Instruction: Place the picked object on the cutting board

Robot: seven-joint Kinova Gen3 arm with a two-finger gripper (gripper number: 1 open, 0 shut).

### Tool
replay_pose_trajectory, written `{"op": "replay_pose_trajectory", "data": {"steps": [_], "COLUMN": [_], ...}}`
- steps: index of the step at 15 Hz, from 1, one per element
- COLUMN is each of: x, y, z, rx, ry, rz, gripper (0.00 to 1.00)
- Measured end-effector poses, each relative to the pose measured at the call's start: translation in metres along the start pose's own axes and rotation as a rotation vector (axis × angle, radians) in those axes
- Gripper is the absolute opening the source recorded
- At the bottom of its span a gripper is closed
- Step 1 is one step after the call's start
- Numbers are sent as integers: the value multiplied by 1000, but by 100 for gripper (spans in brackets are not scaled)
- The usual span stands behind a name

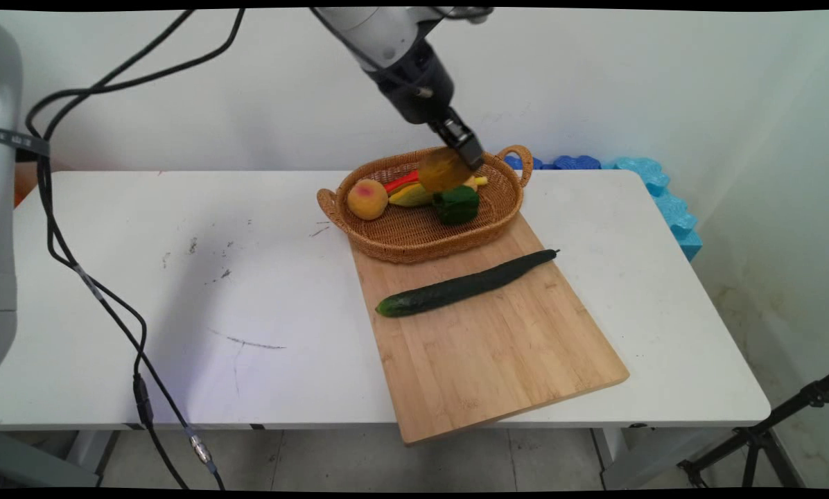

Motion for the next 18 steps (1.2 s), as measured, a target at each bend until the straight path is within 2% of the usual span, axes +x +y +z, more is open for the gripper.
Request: {"op": "replay_pose_trajectory", "data": {"steps": [4,8,13,18], "x": [6,3,-9,-22], "y": [42,81,113,130], "z": [-5,11,47,87], "rx": [-31,-53,-63,-64], "ry": [3,-12,-37,-58], "rz": [-46,-79,-88,-85], "gripper": [0,0,0,0]}}
